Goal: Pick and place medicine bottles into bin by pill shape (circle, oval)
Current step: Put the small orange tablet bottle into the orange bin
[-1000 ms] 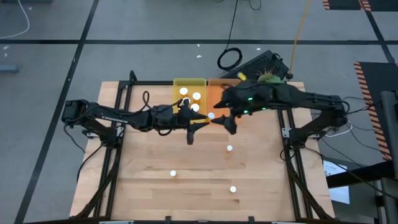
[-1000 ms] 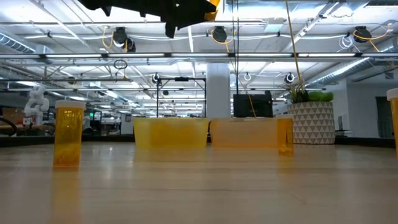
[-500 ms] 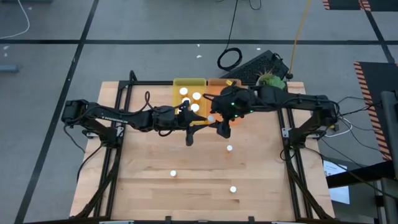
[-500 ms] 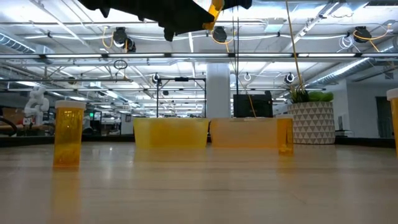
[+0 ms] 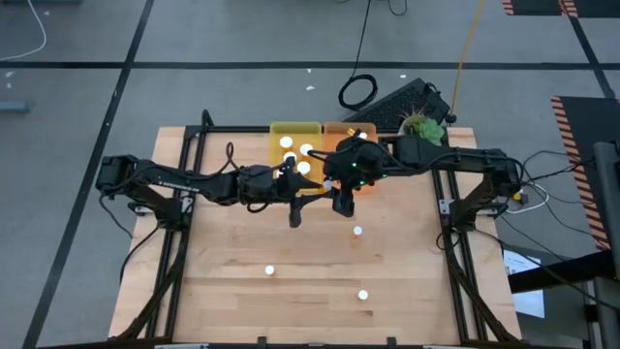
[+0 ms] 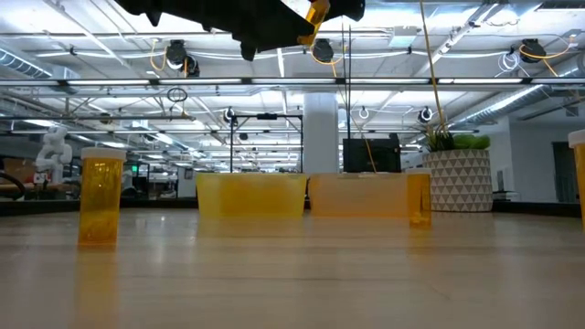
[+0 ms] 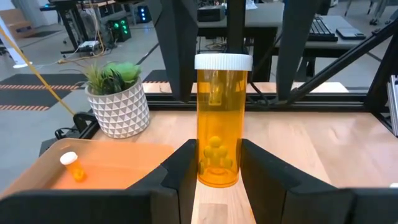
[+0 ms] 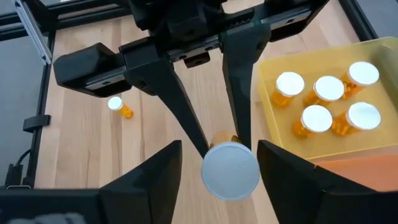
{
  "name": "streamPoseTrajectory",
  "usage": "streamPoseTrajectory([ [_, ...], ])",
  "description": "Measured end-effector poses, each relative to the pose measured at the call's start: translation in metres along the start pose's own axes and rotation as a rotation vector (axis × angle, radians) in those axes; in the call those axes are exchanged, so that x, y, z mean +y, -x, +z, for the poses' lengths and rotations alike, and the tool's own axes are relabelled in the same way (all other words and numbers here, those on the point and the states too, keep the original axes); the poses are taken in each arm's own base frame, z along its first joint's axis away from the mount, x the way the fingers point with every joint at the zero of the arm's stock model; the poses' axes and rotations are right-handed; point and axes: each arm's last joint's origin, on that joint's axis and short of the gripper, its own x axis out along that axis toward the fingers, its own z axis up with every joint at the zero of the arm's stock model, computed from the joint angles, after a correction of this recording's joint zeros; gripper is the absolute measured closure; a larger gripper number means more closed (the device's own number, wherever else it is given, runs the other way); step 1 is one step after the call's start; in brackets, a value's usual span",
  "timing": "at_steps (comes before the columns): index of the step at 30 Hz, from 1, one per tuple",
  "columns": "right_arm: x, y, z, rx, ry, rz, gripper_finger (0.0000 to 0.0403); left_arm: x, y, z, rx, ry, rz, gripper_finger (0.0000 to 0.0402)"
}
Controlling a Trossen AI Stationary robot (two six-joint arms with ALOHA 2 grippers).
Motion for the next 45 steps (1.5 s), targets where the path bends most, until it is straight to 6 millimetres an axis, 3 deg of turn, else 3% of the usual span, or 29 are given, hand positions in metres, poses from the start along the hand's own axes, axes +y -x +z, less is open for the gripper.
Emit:
streamPoseTrajectory([
  [19,0.0,-0.0001,0.0,0.001,0.01,0.0,0.0246,0.0,0.0,-0.0007,0.007,-0.001,0.0,0.0284],
  [45,-0.0001,0.0,-0.0001,0.0,0.01,-0.003,0.0248,0.0,0.0,-0.0006,0.006,-0.002,0.0,0.0284],
])
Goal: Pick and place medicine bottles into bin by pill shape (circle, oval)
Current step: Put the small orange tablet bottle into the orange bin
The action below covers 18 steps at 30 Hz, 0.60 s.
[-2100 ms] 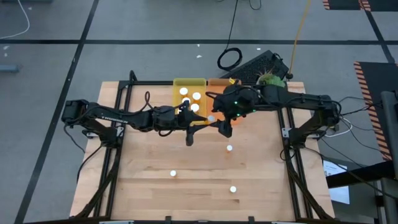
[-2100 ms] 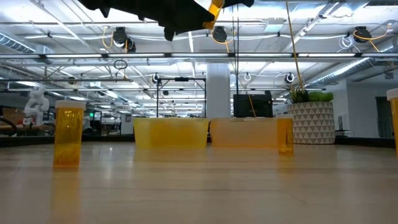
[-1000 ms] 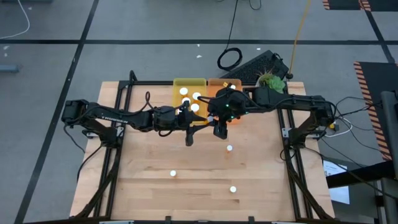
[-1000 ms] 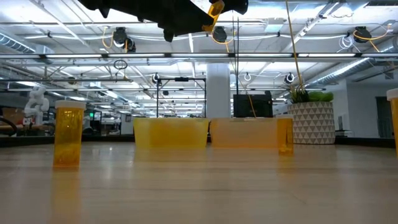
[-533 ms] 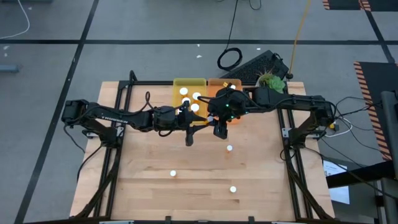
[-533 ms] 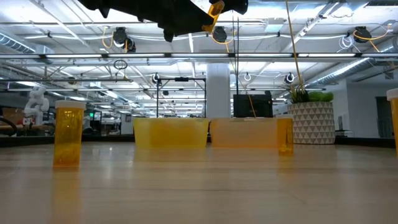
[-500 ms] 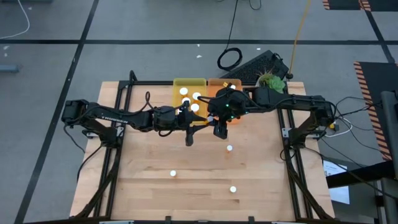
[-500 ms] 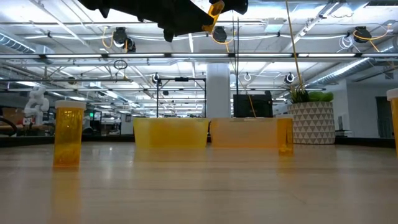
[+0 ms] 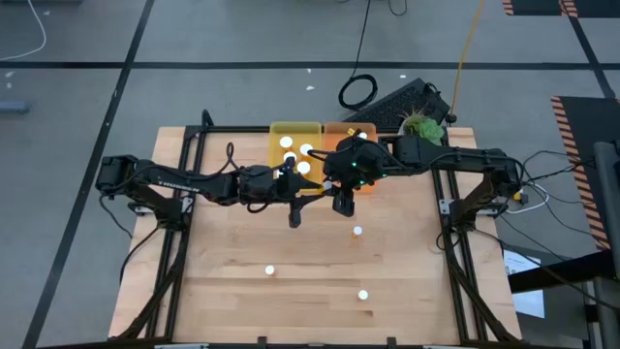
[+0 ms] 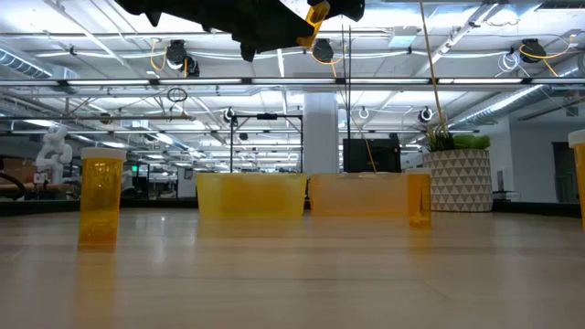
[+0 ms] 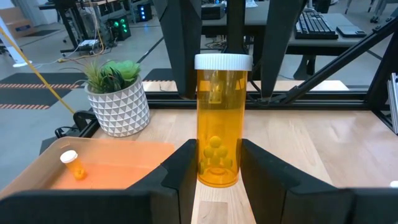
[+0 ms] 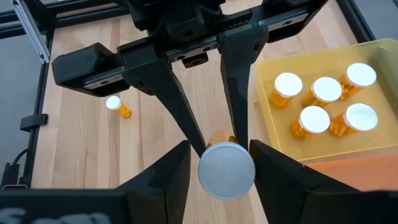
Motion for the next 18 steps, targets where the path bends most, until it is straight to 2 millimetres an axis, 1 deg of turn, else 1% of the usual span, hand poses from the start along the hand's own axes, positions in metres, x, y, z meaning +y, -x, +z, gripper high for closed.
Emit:
streamPoseTrajectory([
  [8,-0.0002,-0.0001,0.0,0.0,0.0,-0.002,0.025,0.0,0.0,0.0,0.0,0.0,0.0,0.0284],
  [18,-0.0002,-0.0001,0.0,0.0,0.0,-0.002,0.0278,0.0,0.0,0.0,0.0,0.0,0.0,0.0284],
])
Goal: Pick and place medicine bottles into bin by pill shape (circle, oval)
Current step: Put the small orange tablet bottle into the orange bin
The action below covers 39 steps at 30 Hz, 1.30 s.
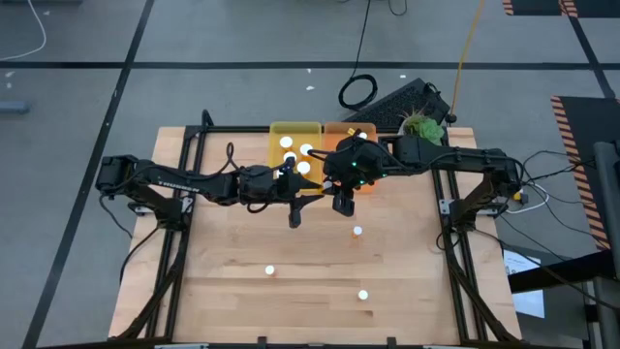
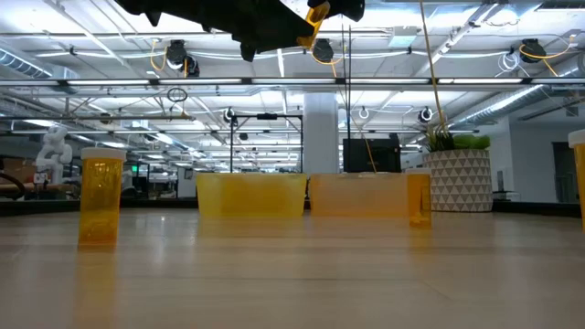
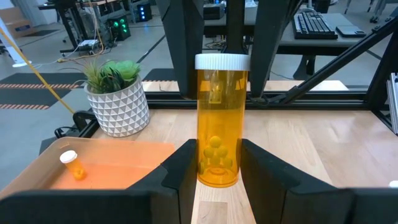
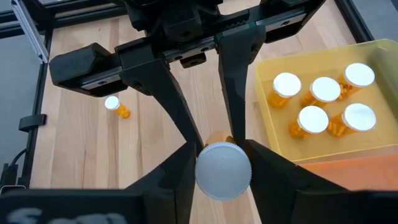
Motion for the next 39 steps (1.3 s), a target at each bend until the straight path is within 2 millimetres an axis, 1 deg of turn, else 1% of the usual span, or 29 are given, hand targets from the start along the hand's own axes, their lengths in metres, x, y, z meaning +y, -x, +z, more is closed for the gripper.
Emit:
streamPoseTrajectory([
  [17,0.0,0.0,0.0,0.0,0.0,0.0,0.0279,0.0,0.0,0.0,0.0,0.007,0.0,0.0284],
  [24,-0.005,0.0,0.001,-0.001,-0.011,-0.01,0.0279,0.001,0.0,0.0,0.002,0.005,0.02,0.028],
  [27,-0.009,0.0,0.001,-0.003,-0.018,-0.017,0.0279,0.001,0.0,-0.001,0.011,0.014,0.052,0.0258],
  [34,-0.012,0.001,0.002,-0.004,-0.014,-0.024,0.0279,0.004,0.0,-0.002,0.019,0.034,0.137,0.0158],
  [39,-0.018,0.001,0.001,0.008,-0.013,-0.038,0.0279,0.005,0.001,-0.003,0.031,0.063,0.186,0.011],
])
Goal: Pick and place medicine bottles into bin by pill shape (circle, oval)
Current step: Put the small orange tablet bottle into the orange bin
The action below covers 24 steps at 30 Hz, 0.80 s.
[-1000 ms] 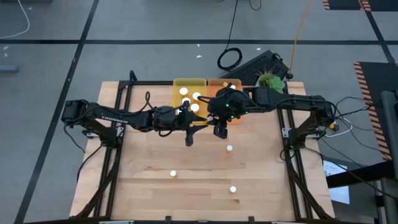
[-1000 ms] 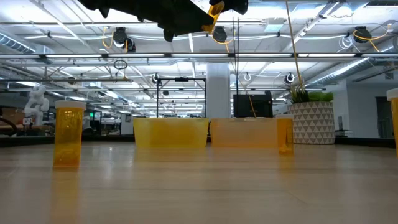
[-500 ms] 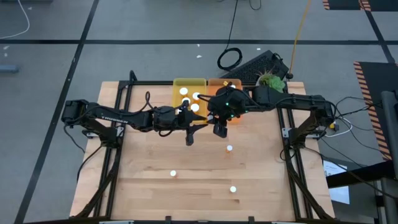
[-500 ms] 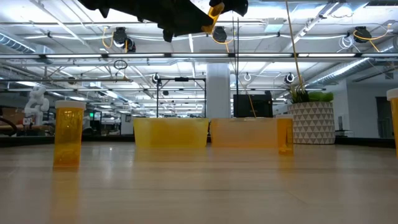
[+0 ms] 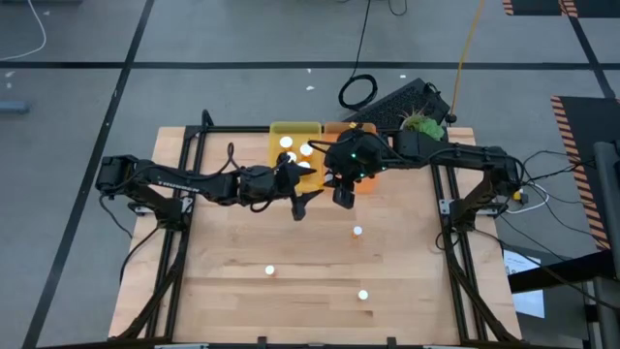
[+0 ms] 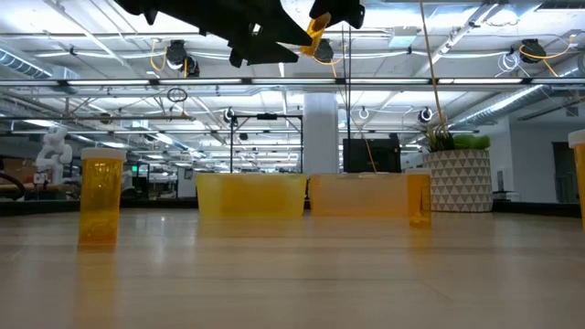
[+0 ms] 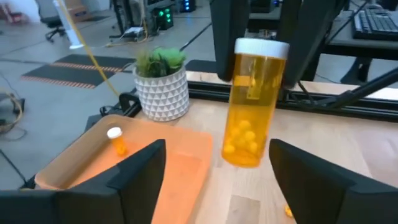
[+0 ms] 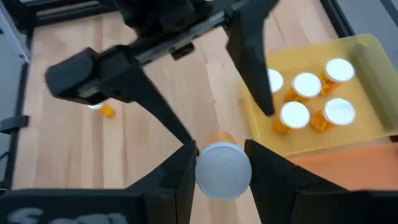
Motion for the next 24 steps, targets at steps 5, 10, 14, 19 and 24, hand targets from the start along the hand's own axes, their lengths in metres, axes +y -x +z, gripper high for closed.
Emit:
streamPoseTrajectory([
  [5,-0.015,0.001,-0.003,0.042,-0.006,-0.033,0.0279,-0.001,0.001,-0.002,0.024,0.076,0.001,0.0092],
  [10,-0.041,0.003,-0.003,0.059,0.011,-0.083,0.0279,-0.008,0.003,-0.006,0.065,0.136,-0.016,0.0092],
  [14,-0.07,0.007,-0.003,0.057,0.002,-0.138,0.0279,-0.016,0.005,-0.009,0.091,0.174,-0.033,0.0092],
  [19,-0.112,0.008,-0.006,0.074,-0.036,-0.214,0.0279,-0.028,0.01,-0.01,0.096,0.227,-0.067,0.0092],
  [24,-0.151,-0.003,-0.012,0.115,-0.031,-0.268,0.0279,-0.036,0.013,-0.01,0.102,0.293,-0.089,0.0092],
])
